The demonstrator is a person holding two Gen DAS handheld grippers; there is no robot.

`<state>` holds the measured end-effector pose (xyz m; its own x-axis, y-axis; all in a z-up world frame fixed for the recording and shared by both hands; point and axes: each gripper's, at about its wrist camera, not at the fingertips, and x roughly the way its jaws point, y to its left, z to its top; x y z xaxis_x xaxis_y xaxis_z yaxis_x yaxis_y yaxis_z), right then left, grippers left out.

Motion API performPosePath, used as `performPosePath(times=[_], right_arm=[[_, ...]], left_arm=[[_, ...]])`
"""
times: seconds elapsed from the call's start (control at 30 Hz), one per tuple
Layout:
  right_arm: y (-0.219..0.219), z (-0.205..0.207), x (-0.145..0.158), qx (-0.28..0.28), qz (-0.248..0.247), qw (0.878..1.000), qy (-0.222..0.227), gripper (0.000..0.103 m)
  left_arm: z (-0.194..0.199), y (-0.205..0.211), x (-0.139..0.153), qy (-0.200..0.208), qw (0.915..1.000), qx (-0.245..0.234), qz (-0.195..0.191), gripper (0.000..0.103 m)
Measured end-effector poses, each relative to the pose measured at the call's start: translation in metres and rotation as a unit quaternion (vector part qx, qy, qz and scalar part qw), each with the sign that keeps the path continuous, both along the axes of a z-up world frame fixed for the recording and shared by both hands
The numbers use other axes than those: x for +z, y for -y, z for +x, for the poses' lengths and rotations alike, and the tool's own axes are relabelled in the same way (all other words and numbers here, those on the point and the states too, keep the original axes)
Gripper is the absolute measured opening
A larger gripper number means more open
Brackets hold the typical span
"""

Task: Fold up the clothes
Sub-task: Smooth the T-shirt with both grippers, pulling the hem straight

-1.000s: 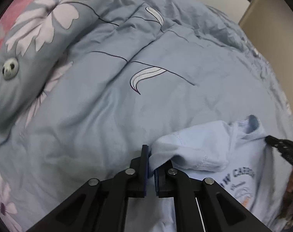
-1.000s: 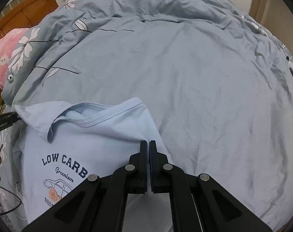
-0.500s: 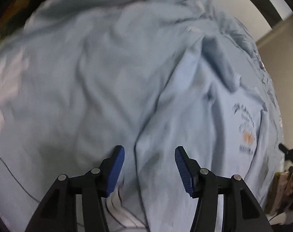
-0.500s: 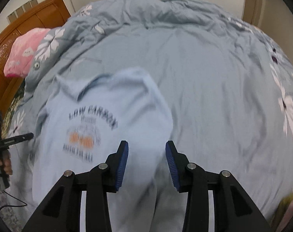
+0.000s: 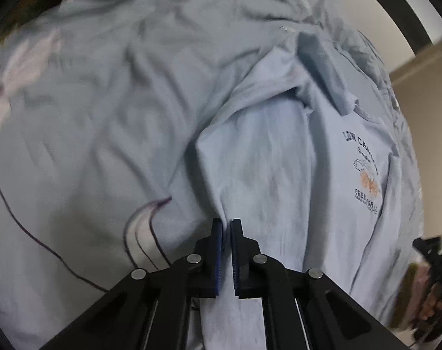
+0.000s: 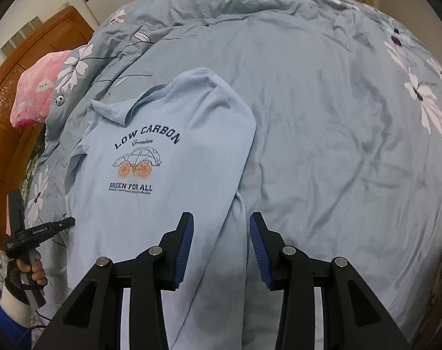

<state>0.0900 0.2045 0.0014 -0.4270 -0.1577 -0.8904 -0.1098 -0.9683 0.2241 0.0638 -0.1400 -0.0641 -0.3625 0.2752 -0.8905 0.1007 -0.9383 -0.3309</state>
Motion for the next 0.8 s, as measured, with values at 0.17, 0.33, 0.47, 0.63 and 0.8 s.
performPosePath(times=[0.17,0.33,0.47,0.63,0.8], right_arm=[[-0.003,-0.002,0.001,-0.004,-0.005,1.0,-0.004,0.041],[-0.002,-0.005,-0.001,-0.006,-0.01,1.0,-0.008,0.041],[0.006,-0.002,-0.014,0.005,-0.021,1.0,0.01,0.041],[0.035,0.01,-0.029,0.06,-0.035,0.997,0.038,0.041],[0.075,0.025,-0.044,0.13,-0.043,0.988,0.069,0.042]], left_arm=[[-0.025,-0.01,0.09,-0.154,0.9583,-0.031,-0.239,0.005],[-0.02,0.009,0.151,-0.277,0.8713,0.004,-0.405,0.005],[-0.024,0.034,0.088,-0.212,0.8583,-0.022,-0.467,0.006],[-0.017,0.063,0.026,-0.129,0.9139,0.004,-0.385,0.009],[0.003,0.066,0.007,-0.089,0.9535,0.017,-0.287,0.02]])
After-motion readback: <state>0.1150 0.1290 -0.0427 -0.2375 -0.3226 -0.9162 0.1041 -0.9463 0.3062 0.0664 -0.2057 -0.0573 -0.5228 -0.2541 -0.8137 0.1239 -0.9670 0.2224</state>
